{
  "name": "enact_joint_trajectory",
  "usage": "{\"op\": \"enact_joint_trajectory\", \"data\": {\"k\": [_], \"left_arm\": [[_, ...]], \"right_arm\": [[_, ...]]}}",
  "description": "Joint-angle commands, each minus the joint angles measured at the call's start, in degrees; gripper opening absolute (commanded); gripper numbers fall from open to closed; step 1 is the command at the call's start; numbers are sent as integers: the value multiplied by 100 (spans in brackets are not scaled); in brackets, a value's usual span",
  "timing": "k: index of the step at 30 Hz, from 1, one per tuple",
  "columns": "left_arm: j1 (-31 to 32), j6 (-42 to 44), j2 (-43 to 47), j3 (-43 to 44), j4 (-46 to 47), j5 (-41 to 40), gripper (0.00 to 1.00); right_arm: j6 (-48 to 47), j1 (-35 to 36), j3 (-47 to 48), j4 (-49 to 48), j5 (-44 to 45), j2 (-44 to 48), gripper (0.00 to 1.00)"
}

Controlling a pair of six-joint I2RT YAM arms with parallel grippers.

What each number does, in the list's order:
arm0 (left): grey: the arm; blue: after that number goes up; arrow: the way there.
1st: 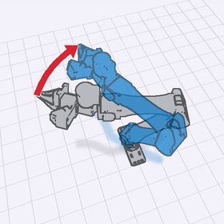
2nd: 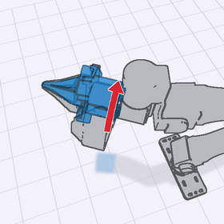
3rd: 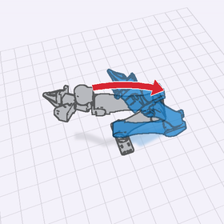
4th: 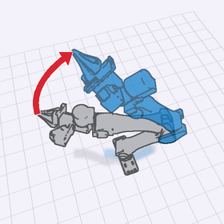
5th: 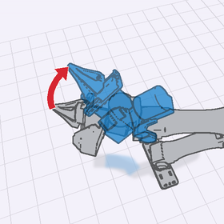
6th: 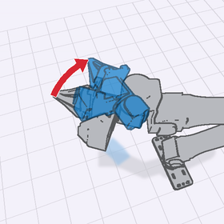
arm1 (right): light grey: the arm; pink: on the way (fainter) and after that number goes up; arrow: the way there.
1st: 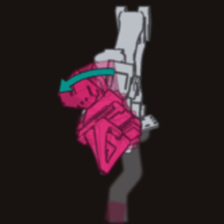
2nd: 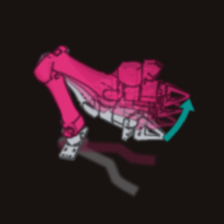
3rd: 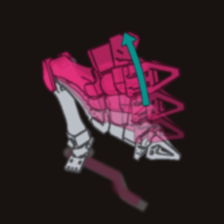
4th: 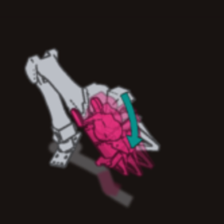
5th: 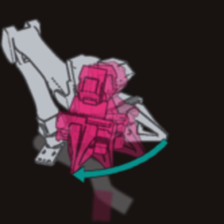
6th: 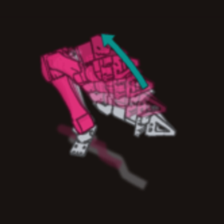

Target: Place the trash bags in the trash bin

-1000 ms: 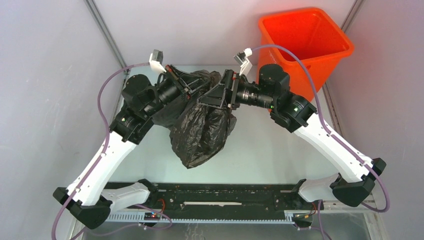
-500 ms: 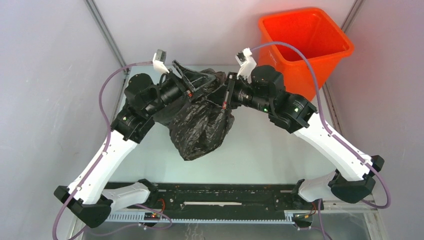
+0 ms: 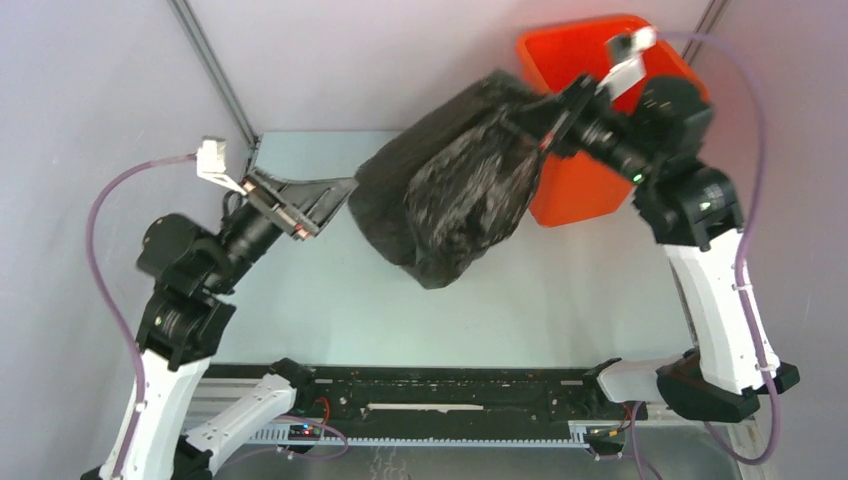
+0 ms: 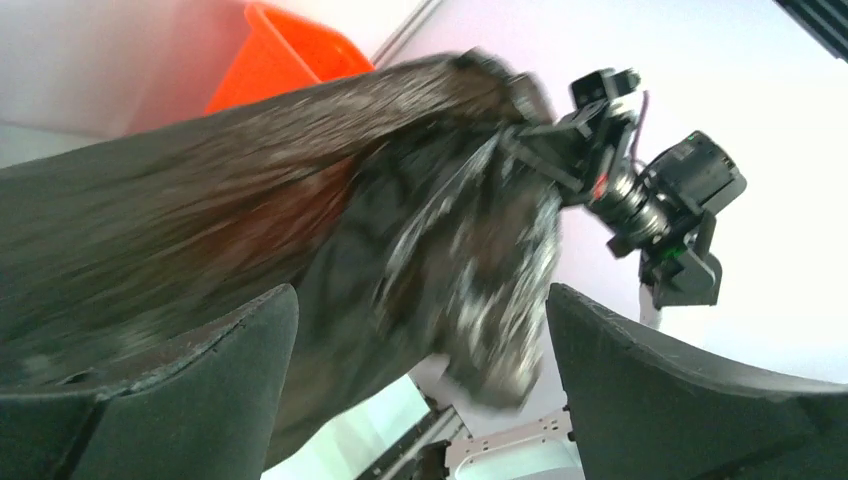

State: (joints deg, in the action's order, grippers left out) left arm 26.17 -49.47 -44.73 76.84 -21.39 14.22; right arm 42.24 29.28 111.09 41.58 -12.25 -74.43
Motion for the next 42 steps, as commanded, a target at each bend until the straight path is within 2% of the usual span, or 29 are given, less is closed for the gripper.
{"op": "enact_joint_trajectory", "data": {"k": [1,5,9,12,15,17,20,21,23,25,28,31,33,35,37,39,42], "left_arm": [[-34,464,266,-124,-216,-539,99],[-35,346,404,-405,-201,-608,99],[-38,221,396,-683,-26,-422,98],[-34,219,189,-716,74,-242,98],[-33,226,-95,-626,274,-131,97],[-40,167,-337,-485,445,-136,97],[-29,-80,-836,-246,1015,23,96],[-21,-235,-1050,-192,1270,45,95],[89,-453,-1549,-11,1730,-96,92],[340,-404,-1973,245,2075,-353,92],[731,-240,-2628,790,2466,-657,92],[904,-351,-3354,1350,2770,-760,90],[980,-304,-3791,1732,2952,-965,90],[1072,-207,-4250,2056,3206,-1124,90],[1154,-251,-4768,2534,3375,-1153,89],[1243,-368,-5421,3140,3427,-1105,87],[1362,-442,-6236,4122,3307,-1116,85]], "right_arm": [[1366,-918,1533,-678,-1258,-475,0],[2992,-1912,2291,-2111,-1928,-899,0],[4301,-2790,2954,-3381,-2065,-1400,0],[5700,-3571,3349,-4674,-2117,-1891,0],[6124,-4270,3849,-4634,-2424,-1951,0],[6052,-4754,3442,-4507,-3001,-1518,0],[5866,-5427,1563,-4699,-3923,-234,0],[5523,-5467,1091,-4357,-4203,86,0],[4239,-5347,1064,-2746,-4553,479,0],[2919,-5355,1072,-1264,-4373,944,0],[1705,-5537,1334,684,-4195,1249,0],[719,-5591,1170,2382,-3415,1662,0],[66,-5586,859,3445,-2377,2024,0],[-356,-5392,86,3816,-1457,2502,0],[-456,-5155,-720,3870,-937,2945,0],[-444,-5041,-1449,3831,-822,3338,0],[-431,-4968,-1631,3870,-1283,3424,0]]}}
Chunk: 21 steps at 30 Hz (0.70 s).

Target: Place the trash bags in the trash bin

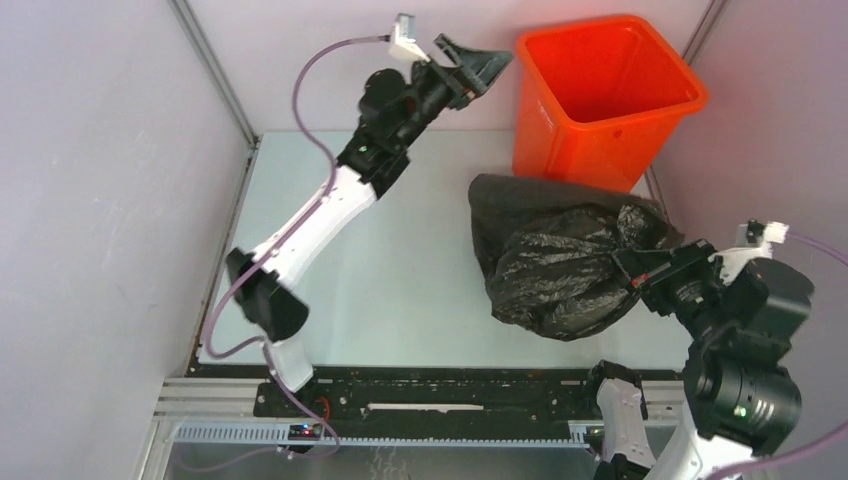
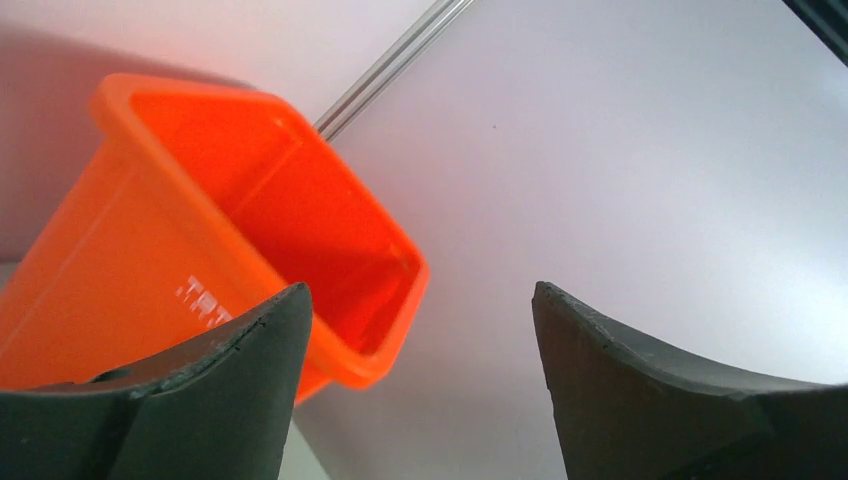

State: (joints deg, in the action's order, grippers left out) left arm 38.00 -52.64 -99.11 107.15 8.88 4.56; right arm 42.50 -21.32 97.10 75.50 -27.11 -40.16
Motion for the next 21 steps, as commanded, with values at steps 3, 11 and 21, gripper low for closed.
{"op": "enact_joint_trajectory", "data": {"k": [3,11,21], "left_arm": [[359,-100,-1444,1849,156,-619,84],[624,-1494,-2598,2756,-576,-1575,90],[788,-2296,-2979,2892,-594,-1827,84]], "right_arm": [[-556,93,90,667,101,-160,0],[-621,145,602,784,275,-332,0],[-576,274,745,630,333,-415,0]]}}
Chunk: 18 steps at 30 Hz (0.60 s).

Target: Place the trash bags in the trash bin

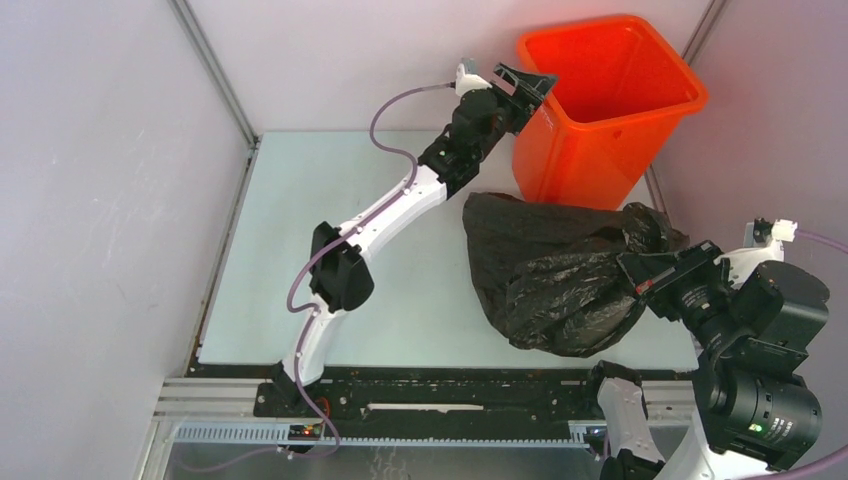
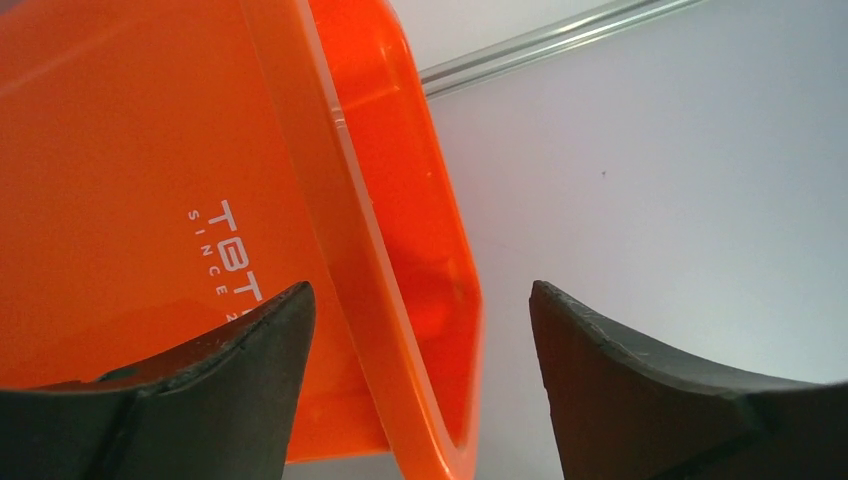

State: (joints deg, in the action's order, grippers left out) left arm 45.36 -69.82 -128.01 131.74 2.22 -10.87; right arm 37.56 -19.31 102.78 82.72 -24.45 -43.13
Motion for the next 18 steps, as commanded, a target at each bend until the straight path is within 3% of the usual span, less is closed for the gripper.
{"op": "enact_joint_trajectory", "data": {"k": [1,4,11,18], "left_arm": [[68,-570,-142,496,123,-324,84],[77,-791,-378,794,65,-322,77],[112,-1244,-620,929,86,-361,73],[-20,-949,-402,848,149,-410,29]], "right_arm": [[-89,91,195,-97,90,-133,0],[-77,141,208,-98,164,-168,0],[-47,244,319,-116,290,-188,0],[4,327,385,-221,294,-188,0]]}}
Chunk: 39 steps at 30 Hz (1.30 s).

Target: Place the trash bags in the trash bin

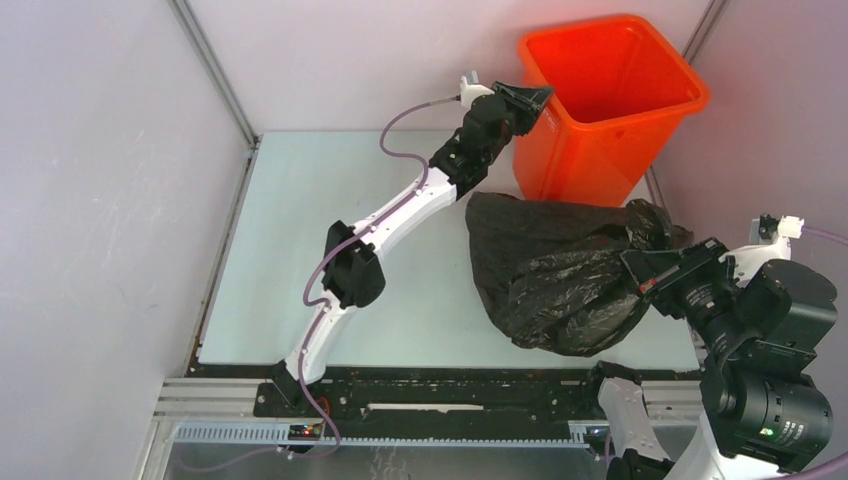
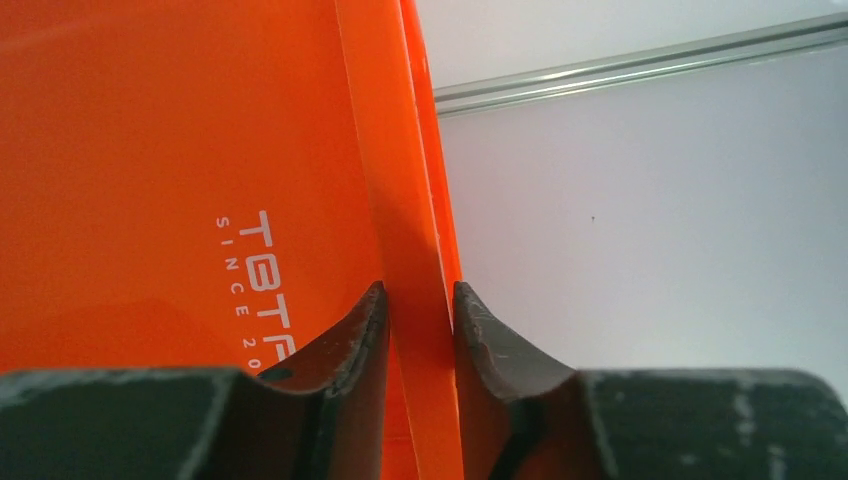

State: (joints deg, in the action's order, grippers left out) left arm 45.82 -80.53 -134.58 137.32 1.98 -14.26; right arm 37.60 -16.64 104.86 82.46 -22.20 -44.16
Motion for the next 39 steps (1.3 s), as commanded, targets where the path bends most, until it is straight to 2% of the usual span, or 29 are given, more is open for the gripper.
{"op": "enact_joint_trajectory", "data": {"k": [1,5,8,10,13,19,24,30,33,36,39], "left_arm": [[-124,163,341,186,209,-27,24],[-349,571,977,-465,235,19,10],[-592,746,1606,-1186,384,115,1],[-760,953,2057,-1715,451,236,0],[-992,1276,2896,-2643,474,259,0],[-1445,1214,4581,-4747,594,448,0],[-1647,1162,6011,-6221,416,571,0],[-1770,1759,7587,-7095,-696,263,0],[-1874,1817,8121,-7445,-888,236,0],[-1928,1804,8257,-7567,-1017,469,0],[-1928,1828,8317,-7569,-1081,612,0]], "right_arm": [[1,71,199,-221,48,-101,0],[-60,91,263,-418,-349,-239,0],[-268,91,195,-770,-1141,-344,0],[-525,96,226,-884,-1694,-422,0],[-1009,123,327,-713,-1872,-546,0],[-1610,663,505,-386,-1222,-909,0],[-1720,1053,1454,-317,-757,-1623,0],[-1083,994,3208,-556,-1322,-2656,0],[-281,979,2790,-1490,-1957,-2588,0],[437,983,1967,-2638,-2393,-2300,0],[913,967,1625,-3331,-2616,-2165,0]]}}
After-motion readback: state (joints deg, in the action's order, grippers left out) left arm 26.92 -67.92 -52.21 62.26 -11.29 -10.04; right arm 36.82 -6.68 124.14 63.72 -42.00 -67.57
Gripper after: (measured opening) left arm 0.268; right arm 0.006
